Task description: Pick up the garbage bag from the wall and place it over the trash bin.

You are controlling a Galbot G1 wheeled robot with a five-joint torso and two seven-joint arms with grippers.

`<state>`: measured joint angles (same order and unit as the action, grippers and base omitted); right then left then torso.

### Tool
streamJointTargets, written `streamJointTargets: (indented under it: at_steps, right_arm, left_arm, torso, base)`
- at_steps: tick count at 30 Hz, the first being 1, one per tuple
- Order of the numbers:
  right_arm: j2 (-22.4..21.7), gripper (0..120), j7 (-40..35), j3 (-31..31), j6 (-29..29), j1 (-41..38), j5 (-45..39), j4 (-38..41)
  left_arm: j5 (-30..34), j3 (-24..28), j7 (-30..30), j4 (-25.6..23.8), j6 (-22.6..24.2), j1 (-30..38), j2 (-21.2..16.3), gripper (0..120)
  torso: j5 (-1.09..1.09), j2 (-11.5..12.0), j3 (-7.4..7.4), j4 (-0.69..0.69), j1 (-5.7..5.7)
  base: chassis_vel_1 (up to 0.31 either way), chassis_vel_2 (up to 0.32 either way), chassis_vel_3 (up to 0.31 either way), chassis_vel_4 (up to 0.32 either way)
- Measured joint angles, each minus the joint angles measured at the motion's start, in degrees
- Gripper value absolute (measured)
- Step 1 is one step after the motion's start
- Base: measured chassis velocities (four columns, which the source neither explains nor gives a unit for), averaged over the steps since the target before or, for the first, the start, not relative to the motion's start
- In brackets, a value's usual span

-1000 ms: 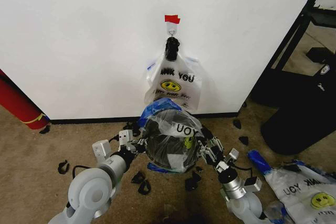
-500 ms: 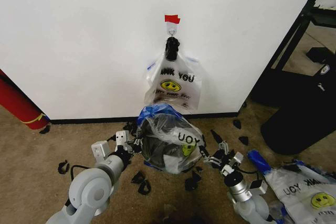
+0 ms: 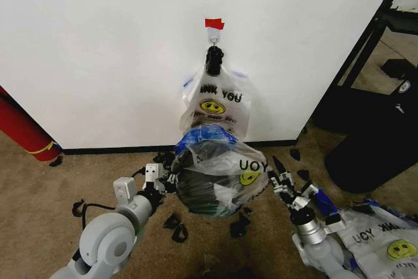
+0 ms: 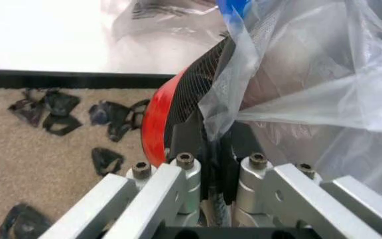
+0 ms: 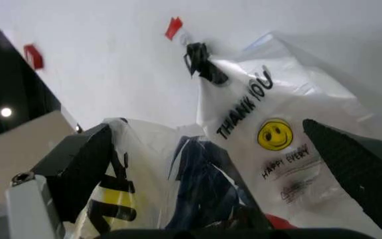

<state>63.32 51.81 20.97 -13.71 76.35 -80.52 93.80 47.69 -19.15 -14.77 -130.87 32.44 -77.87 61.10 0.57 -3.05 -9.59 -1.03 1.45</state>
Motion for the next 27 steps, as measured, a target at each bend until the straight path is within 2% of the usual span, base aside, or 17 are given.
streamJointTargets:
  at_steps: [6,11,13,14,16,19,22,25,27]
  right_arm:
    - [0.25,100,1.57,1.27,4.17,0.20,-2.14,-0.38]
    - [0.30,100,15.94,5.08,10.36,-0.23,1.40,-4.04]
    - [0.30,100,17.44,5.50,11.11,-0.27,2.21,-4.49]
    - [0.29,100,23.04,7.26,13.54,-0.53,5.52,-6.03]
    - [0.30,100,24.78,8.28,14.13,-0.58,6.38,-6.44]
    - [0.30,100,20.04,8.35,13.14,-0.05,1.68,-4.05]
    - [0.22,100,11.19,7.80,11.03,0.21,-3.19,0.56]
    - [-0.14,100,2.49,7.12,8.94,-0.04,-4.64,5.11]
    - [-0.26,100,0.69,7.05,8.74,-0.10,-4.46,5.98]
  left_arm:
    - [-0.58,-0.45,0.42,0.17,-0.44,0.13,-0.04,4]
    - [-0.96,-1.28,-0.29,2.47,-1.11,0.95,-0.23,4]
    - [-0.97,-1.35,-0.32,2.60,-1.15,1.00,-0.22,4]
    - [-0.97,-1.55,-0.38,2.86,-1.27,1.08,-0.22,4]
    - [-1.04,-1.59,-0.25,2.71,-1.33,0.94,-0.30,4]
    - [-1.88,-1.47,1.49,1.76,-2.19,0.33,-0.70,4]
    - [-7.29,-0.64,7.58,1.22,-6.05,-0.42,-1.82,4]
    - [-13.88,0.47,12.93,1.79,-10.53,-0.91,-3.60,4]
    - [-15.08,0.67,13.90,1.98,-11.32,-1.00,-4.01,4]
  torso:
    - [0.00,0.00,0.00,0.00,0.00]
    - [0.00,0.00,0.00,0.00,0.00]
    - [0.00,0.00,0.00,0.00,0.00]
    - [0.00,0.00,0.00,-0.01,0.00]
    - [0.00,0.00,0.00,-0.01,0.00]
    - [-0.01,0.00,0.00,0.00,0.00]
    - [0.00,0.00,0.00,0.00,0.00]
    - [0.00,0.00,0.00,0.00,0.00]
    - [0.00,0.00,0.00,0.00,0.00]
  base:
    - [0.000,0.000,0.000,0.000]
    - [0.000,0.000,0.000,0.000]
    - [0.000,0.000,0.000,0.000]
    - [0.000,0.000,0.000,0.000]
    - [0.000,0.000,0.000,0.000]
    - [0.000,0.000,0.000,0.000]
    - [0.000,0.000,0.000,0.000]
    - [0.000,0.000,0.000,0.000]
    - [0.000,0.000,0.000,0.000]
